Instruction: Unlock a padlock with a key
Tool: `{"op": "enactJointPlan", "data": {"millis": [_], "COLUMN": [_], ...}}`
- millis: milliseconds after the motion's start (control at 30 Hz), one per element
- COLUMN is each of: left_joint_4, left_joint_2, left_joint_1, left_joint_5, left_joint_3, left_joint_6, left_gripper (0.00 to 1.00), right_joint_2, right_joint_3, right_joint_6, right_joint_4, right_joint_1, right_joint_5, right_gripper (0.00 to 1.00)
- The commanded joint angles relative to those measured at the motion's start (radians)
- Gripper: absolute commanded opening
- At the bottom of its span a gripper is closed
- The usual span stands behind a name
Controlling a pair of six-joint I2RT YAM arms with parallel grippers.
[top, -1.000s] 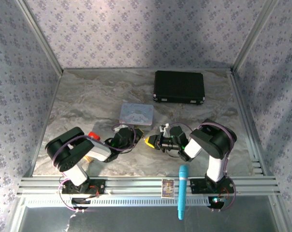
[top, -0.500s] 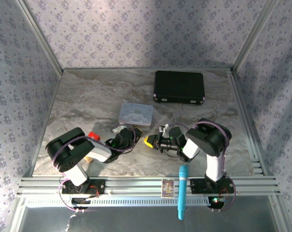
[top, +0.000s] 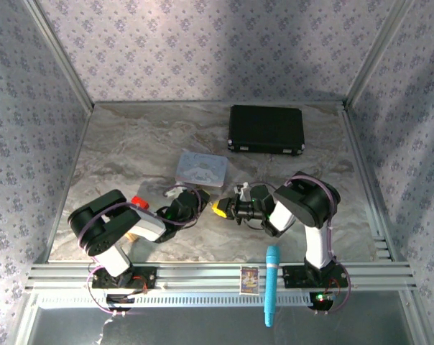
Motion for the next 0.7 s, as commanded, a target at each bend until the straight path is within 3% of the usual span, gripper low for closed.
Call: {"op": "enactJointPlan", "data": {"millis": [0,200,433,667], "left_joint_4": [0.164,0.222,0.148,0.003], "left_joint_2": [-0.010,-0.019,-0.033,-0.060], "left_joint_1": [-0.052,-0.053,-0.054,-0.070], "left_joint_5": [0.192,0.201,0.217,0.226], "left_joint_3": [0.001,-0.004,0.015,0.051], "left_joint_6": [0.012,0.025,0.016,0.025], "left_gripper": [0.00,0.00,0.00,0.00], "right_joint_2": [0.023,0.032,-0.001,-0.152], "right_joint_3": [0.071,0.090,0.074,0.090], "right_joint_6": [0.032,0.054,-0.009,-0.184], "right_joint_4": [0.054,0.038,-0.003,-0.253], "right_joint_1": [-0.028,-0.070,-0.072,-0.054], "right_joint_5": [-0.009,-0.085,-0.045,0.018], "right_gripper": [0.00,0.00,0.00,0.00]}}
